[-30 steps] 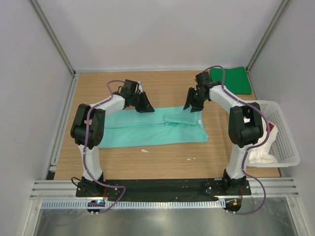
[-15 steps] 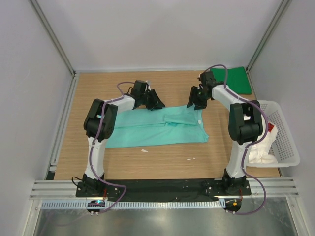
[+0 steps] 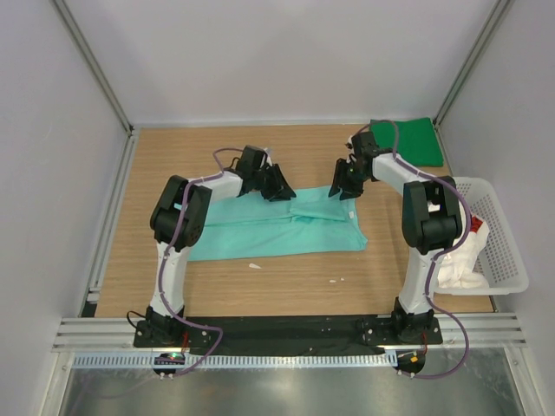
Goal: Fold and stack the t-shirts
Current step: Fold the tshirt
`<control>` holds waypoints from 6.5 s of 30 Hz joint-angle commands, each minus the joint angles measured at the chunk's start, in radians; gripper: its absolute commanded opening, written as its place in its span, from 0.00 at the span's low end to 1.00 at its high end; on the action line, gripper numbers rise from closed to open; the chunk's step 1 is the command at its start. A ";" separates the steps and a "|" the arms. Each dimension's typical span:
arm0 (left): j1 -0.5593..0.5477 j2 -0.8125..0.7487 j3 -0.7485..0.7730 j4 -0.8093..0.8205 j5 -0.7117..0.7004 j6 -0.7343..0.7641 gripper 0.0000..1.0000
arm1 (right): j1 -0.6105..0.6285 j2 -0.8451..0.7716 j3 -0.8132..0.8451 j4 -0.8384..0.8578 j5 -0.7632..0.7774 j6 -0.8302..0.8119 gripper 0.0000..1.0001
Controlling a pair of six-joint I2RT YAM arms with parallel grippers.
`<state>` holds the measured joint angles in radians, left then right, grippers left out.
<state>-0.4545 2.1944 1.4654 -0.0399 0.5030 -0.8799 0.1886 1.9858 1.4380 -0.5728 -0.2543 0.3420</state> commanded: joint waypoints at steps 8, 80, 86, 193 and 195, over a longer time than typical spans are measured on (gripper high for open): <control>-0.006 -0.050 0.001 -0.072 0.046 0.061 0.29 | -0.001 -0.019 -0.030 0.033 -0.020 -0.006 0.44; -0.131 -0.358 -0.151 -0.322 0.051 0.199 0.24 | 0.000 -0.413 -0.338 -0.021 0.009 0.254 0.49; -0.083 -0.475 -0.100 -0.439 -0.121 0.303 0.30 | 0.031 -0.480 -0.373 -0.004 0.185 0.577 0.71; 0.078 -0.254 -0.245 -0.740 -0.268 0.411 1.00 | 0.282 -0.147 0.119 -0.036 0.609 0.201 1.00; 0.025 -0.300 -0.283 -0.686 -0.241 0.305 1.00 | 0.282 -0.093 0.162 -0.018 0.632 0.209 1.00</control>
<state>-0.3408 1.8885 1.2652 -0.7971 0.0822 -0.3935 0.4751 1.8240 1.5238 -0.6437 0.3420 0.5144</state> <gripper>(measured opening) 0.996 0.996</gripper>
